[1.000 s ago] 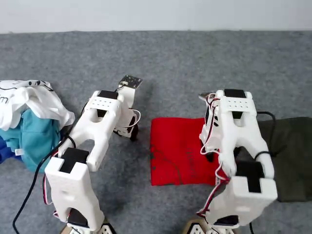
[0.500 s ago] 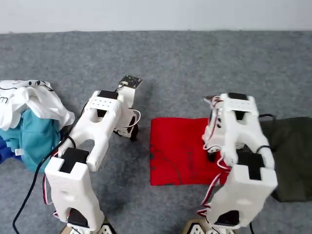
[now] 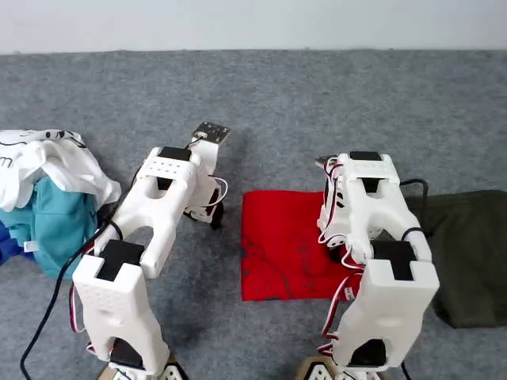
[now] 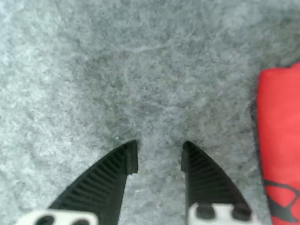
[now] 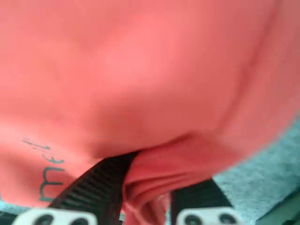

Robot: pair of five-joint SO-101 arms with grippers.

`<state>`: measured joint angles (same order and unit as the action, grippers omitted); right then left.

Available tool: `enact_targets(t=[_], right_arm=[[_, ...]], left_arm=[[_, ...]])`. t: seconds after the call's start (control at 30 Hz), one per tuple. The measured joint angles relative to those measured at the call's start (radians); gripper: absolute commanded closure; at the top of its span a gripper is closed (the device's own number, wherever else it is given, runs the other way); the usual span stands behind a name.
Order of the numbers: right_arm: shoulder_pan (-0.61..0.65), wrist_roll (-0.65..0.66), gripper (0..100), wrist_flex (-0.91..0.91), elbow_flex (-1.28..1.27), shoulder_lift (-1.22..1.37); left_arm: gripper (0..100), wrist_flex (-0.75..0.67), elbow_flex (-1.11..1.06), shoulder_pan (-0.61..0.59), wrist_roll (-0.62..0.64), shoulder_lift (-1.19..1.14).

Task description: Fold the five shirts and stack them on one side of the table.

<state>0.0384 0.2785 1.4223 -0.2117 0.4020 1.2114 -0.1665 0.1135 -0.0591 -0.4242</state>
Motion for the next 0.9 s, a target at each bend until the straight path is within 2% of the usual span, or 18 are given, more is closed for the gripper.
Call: enact_targets(t=[0.33, 0.5, 0.9], right_arm=[[0.008, 0.051, 98.9, -0.012, 0.012, -0.083], [-0.028, -0.078, 99.0, -0.014, 0.160, -0.141], [-0.333, -0.397, 99.0, -0.041, 0.354, -0.074]], left_arm=[[87, 0.000, 0.000, 0.000, 0.000, 0.000], [87, 0.000, 0.000, 0.000, 0.000, 0.000], [87, 0.000, 0.000, 0.000, 0.000, 0.002]])
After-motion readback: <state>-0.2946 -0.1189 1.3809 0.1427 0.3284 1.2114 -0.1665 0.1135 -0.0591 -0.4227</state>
